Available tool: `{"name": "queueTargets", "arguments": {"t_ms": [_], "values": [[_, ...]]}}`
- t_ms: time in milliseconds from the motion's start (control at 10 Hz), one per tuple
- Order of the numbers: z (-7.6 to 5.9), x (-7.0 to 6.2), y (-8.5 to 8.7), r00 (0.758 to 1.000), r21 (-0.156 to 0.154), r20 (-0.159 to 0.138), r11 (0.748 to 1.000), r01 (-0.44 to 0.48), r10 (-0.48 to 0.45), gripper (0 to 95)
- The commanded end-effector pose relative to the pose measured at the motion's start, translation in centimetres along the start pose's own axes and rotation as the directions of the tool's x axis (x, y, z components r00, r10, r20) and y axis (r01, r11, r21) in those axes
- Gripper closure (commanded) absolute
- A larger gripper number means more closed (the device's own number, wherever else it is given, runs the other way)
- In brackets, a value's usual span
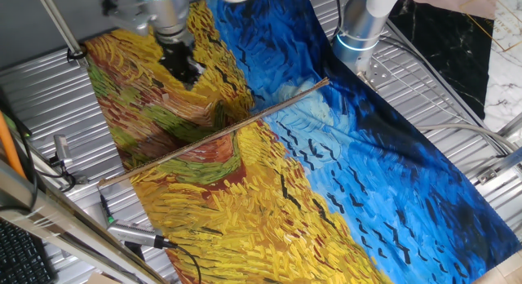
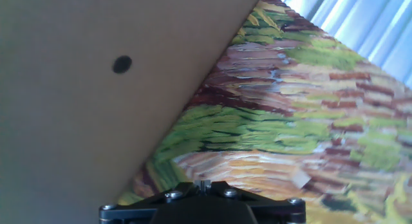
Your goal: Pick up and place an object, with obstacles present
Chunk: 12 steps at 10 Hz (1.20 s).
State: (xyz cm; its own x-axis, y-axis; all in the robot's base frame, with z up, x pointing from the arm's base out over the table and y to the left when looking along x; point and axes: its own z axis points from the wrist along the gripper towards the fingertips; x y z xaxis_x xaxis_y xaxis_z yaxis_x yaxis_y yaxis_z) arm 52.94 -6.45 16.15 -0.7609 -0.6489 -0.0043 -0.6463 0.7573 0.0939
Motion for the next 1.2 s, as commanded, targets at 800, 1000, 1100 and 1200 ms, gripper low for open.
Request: {"name": "queueTargets", "arguments": {"t_ms": [800, 1000, 1100, 1200], "values": [[0.7, 0.9, -3.5, 0.983, 0.021, -0.097, 0.987, 0.159, -0.156, 95.0], [0.6, 0.9, -3.5, 0.983, 0.022, -0.097, 0.987, 0.159, -0.157, 95.0], [0.6, 1.0, -3.5, 0.983, 0.023, -0.099, 0.988, 0.155, -0.152, 95.0], [0.5, 1.1, -3.5, 0.983, 0.022, -0.1, 0.987, 0.157, -0.154, 95.0]]}}
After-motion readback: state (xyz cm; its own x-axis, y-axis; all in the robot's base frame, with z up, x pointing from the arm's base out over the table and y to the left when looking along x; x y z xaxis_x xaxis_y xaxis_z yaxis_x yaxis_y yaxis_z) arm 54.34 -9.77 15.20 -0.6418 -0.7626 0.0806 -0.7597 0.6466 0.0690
